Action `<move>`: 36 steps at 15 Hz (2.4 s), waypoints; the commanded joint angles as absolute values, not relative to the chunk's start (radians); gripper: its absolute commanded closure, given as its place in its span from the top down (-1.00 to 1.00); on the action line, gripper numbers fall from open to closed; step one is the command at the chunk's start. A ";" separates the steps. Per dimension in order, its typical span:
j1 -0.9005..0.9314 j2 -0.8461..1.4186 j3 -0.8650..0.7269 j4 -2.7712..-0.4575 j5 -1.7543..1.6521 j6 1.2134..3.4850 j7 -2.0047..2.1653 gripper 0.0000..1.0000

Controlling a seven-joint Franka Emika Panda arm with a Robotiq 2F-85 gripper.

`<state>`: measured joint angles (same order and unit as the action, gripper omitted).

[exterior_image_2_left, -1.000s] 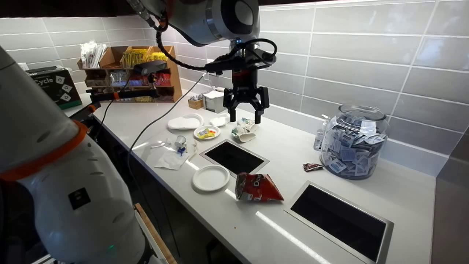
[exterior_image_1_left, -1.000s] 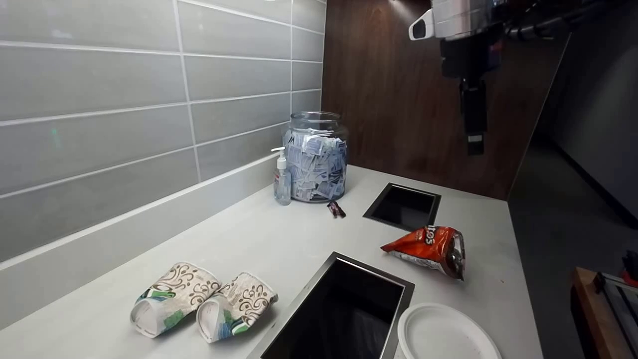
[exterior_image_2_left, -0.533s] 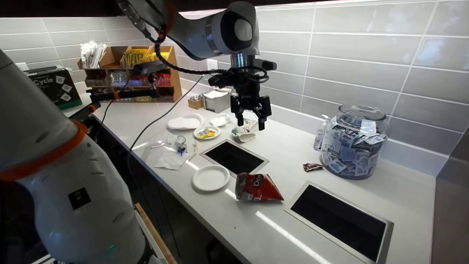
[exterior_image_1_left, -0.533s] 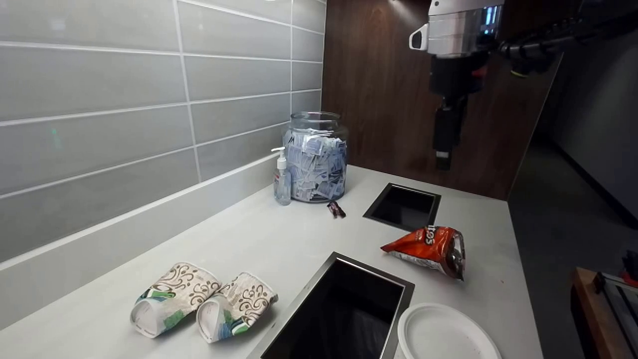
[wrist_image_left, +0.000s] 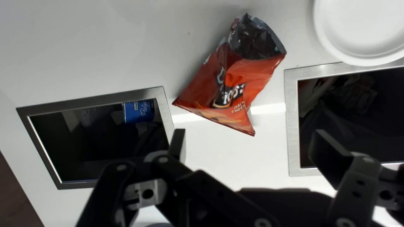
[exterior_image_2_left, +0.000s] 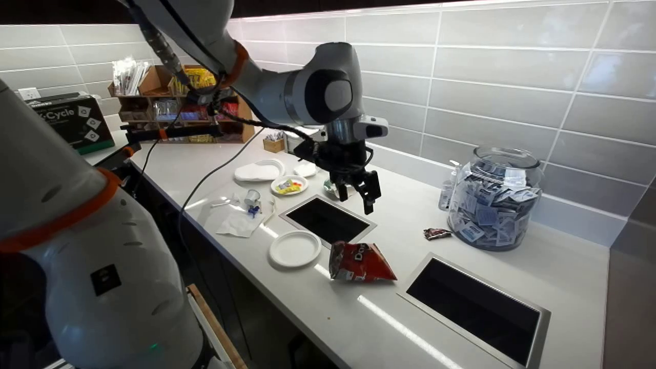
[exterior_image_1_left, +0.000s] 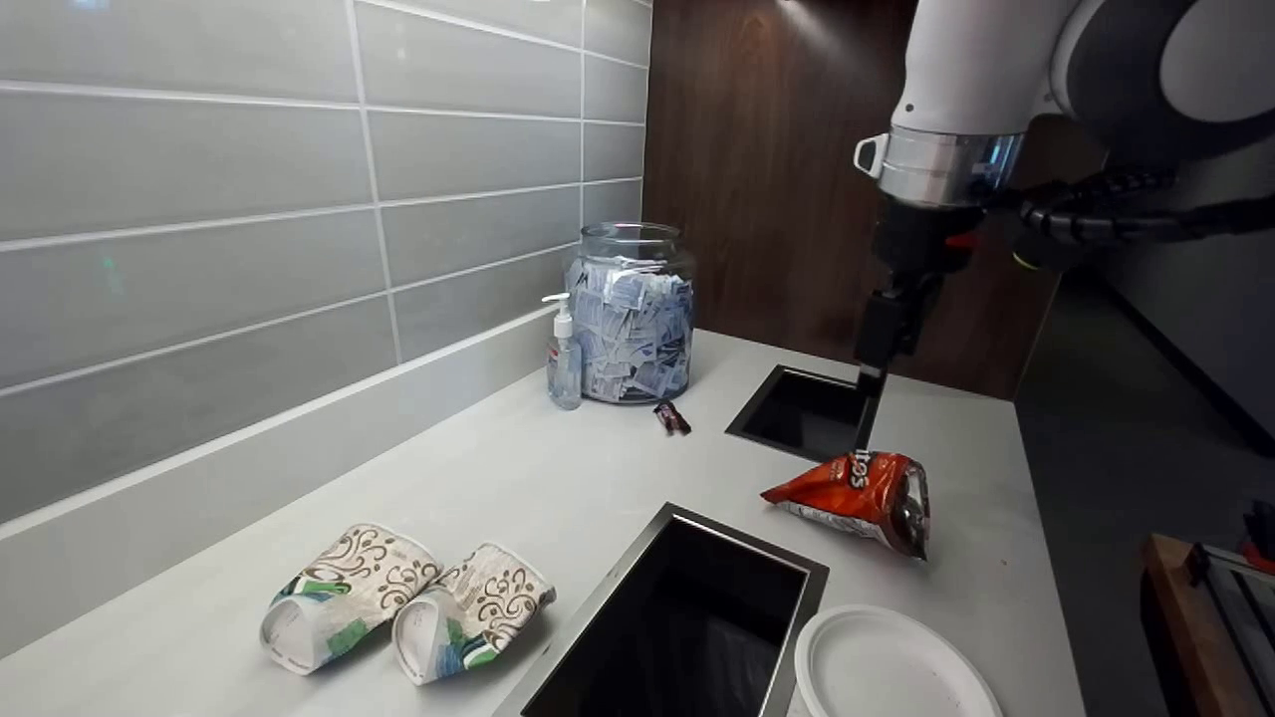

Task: Pour the Doritos onto the white plate then throw the packet in the trash chute on the left.

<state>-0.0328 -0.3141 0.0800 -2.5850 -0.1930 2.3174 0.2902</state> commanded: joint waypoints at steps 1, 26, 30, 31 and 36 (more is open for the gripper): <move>-0.063 -0.322 0.061 -2.696 -0.194 2.452 0.318 1.00; -0.059 0.050 0.012 -2.547 -0.095 2.649 0.323 1.00; -0.051 0.093 -0.005 -2.529 -0.105 2.664 0.330 0.39; -0.049 0.100 -0.009 -2.524 -0.108 2.665 0.332 0.20; -0.042 0.130 -0.023 -2.506 -0.095 2.666 0.324 -0.58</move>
<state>-0.0606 0.0963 -0.0039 -2.5212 -0.1164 2.6429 0.3388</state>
